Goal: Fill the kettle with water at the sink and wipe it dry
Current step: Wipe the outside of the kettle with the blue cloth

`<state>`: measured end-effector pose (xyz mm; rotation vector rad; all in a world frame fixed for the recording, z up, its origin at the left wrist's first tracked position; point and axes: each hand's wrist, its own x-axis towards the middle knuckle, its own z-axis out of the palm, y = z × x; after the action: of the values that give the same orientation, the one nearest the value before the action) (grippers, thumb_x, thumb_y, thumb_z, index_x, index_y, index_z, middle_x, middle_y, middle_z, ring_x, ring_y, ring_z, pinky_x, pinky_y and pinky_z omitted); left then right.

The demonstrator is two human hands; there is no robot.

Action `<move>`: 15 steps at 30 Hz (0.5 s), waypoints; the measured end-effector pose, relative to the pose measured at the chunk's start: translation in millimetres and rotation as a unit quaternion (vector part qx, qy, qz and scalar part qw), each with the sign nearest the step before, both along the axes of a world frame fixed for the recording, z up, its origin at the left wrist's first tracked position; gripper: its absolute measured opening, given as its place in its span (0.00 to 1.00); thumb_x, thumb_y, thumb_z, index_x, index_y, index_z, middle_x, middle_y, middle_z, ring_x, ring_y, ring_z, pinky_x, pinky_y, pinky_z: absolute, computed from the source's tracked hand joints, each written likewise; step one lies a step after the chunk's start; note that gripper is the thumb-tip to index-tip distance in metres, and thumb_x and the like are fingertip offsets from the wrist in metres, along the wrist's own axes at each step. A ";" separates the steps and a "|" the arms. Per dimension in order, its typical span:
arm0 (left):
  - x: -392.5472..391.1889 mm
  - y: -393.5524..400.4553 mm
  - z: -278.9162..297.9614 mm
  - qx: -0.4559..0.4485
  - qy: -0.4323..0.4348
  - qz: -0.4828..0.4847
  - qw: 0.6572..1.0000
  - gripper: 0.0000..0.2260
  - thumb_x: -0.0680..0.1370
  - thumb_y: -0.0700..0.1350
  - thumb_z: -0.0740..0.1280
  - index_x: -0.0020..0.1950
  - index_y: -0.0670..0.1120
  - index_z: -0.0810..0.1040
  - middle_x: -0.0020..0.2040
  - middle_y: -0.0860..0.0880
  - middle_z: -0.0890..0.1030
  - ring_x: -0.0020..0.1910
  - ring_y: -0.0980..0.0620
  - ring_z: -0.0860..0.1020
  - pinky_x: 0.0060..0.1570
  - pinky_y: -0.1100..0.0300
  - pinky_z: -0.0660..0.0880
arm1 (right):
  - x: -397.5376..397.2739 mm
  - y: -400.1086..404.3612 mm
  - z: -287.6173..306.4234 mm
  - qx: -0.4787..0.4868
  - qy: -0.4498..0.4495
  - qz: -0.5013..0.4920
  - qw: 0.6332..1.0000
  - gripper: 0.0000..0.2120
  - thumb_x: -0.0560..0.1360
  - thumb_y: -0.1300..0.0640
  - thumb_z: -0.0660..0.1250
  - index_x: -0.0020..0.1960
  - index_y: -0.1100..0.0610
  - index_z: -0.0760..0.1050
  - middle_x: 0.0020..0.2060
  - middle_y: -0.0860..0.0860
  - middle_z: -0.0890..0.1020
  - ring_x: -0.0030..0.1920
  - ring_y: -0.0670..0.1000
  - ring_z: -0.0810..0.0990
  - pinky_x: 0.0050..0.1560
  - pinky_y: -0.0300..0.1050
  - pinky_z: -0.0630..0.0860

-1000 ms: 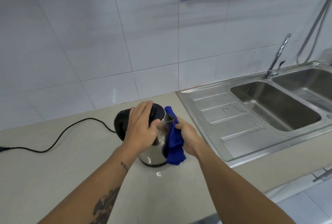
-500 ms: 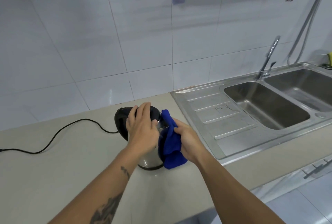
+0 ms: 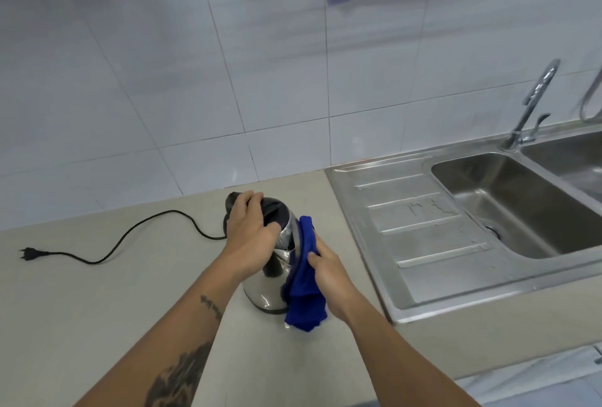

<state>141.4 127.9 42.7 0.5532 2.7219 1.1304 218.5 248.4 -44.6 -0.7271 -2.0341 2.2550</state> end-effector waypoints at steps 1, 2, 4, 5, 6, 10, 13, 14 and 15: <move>1.9 8.2 0.7 -0.032 -0.001 0.028 0.999 0.29 0.79 0.49 0.61 0.79 0.46 0.57 0.78 0.51 0.54 0.77 0.49 0.53 0.76 0.47 0.53 | 1.1 0.0 2.5 0.015 0.014 0.001 1.000 0.27 0.83 0.63 0.53 0.77 0.42 0.66 0.63 0.44 0.80 0.61 0.48 0.79 0.61 0.44 0.75; 3.9 16.5 0.6 -0.061 -0.001 0.054 0.997 0.31 0.80 0.54 0.59 0.79 0.46 0.55 0.79 0.50 0.52 0.79 0.48 0.48 0.76 0.45 0.50 | 2.4 0.0 4.9 0.031 0.032 0.005 0.999 0.29 0.83 0.65 0.54 0.78 0.41 0.65 0.67 0.43 0.78 0.64 0.47 0.77 0.65 0.45 0.73; 7.4 29.7 0.5 -0.105 -0.006 0.088 0.991 0.35 0.78 0.60 0.59 0.80 0.46 0.52 0.80 0.49 0.48 0.80 0.46 0.42 0.76 0.42 0.45 | 6.0 -0.1 7.8 0.067 0.071 0.017 0.995 0.31 0.81 0.66 0.54 0.79 0.41 0.63 0.75 0.40 0.70 0.75 0.46 0.68 0.76 0.46 0.65; 8.1 33.3 0.1 -0.121 -0.002 0.094 0.988 0.37 0.77 0.61 0.60 0.80 0.46 0.51 0.81 0.48 0.48 0.80 0.45 0.42 0.76 0.42 0.45 | 8.1 0.1 7.7 0.089 0.089 0.024 0.992 0.32 0.81 0.67 0.55 0.80 0.43 0.62 0.78 0.40 0.66 0.78 0.44 0.63 0.78 0.43 0.60; 8.5 34.8 -0.3 -0.136 0.009 0.096 0.986 0.38 0.76 0.60 0.63 0.80 0.46 0.51 0.80 0.48 0.49 0.80 0.44 0.42 0.76 0.42 0.46 | 9.7 0.9 6.9 0.113 0.102 0.031 0.988 0.31 0.82 0.68 0.55 0.80 0.44 0.62 0.79 0.40 0.63 0.79 0.42 0.59 0.78 0.40 0.56; 10.8 27.8 0.1 -0.176 0.037 0.068 0.981 0.40 0.74 0.54 0.68 0.79 0.47 0.50 0.80 0.47 0.49 0.79 0.42 0.44 0.76 0.44 0.51 | 8.0 7.0 -6.9 0.155 0.099 0.046 0.982 0.31 0.82 0.66 0.56 0.81 0.44 0.59 0.79 0.43 0.65 0.78 0.46 0.63 0.77 0.44 0.62; 15.6 24.9 3.8 -0.187 0.036 0.045 0.981 0.43 0.72 0.53 0.70 0.80 0.47 0.49 0.80 0.48 0.48 0.79 0.43 0.43 0.77 0.44 0.50 | 1.9 14.0 -16.3 0.115 0.023 0.055 0.992 0.31 0.81 0.64 0.54 0.78 0.40 0.63 0.68 0.46 0.77 0.65 0.49 0.76 0.66 0.45 0.73; 16.3 24.4 5.2 -0.187 0.038 0.044 0.981 0.43 0.72 0.52 0.70 0.80 0.47 0.49 0.80 0.48 0.49 0.79 0.43 0.44 0.77 0.44 0.50 | 1.3 15.5 -17.3 0.115 0.015 0.058 0.992 0.31 0.80 0.65 0.54 0.77 0.40 0.65 0.66 0.46 0.79 0.62 0.49 0.77 0.63 0.44 0.74; 16.0 23.4 6.6 -0.189 0.040 0.039 0.980 0.43 0.71 0.51 0.70 0.79 0.47 0.50 0.79 0.48 0.50 0.79 0.44 0.45 0.77 0.44 0.50 | 1.5 15.7 -16.2 0.117 0.017 0.060 0.991 0.32 0.79 0.66 0.53 0.77 0.40 0.66 0.65 0.47 0.79 0.62 0.50 0.77 0.63 0.45 0.74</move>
<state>157.4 151.4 49.3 0.4443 2.9430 0.5856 220.1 264.1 -60.8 -0.5587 -2.3303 2.0179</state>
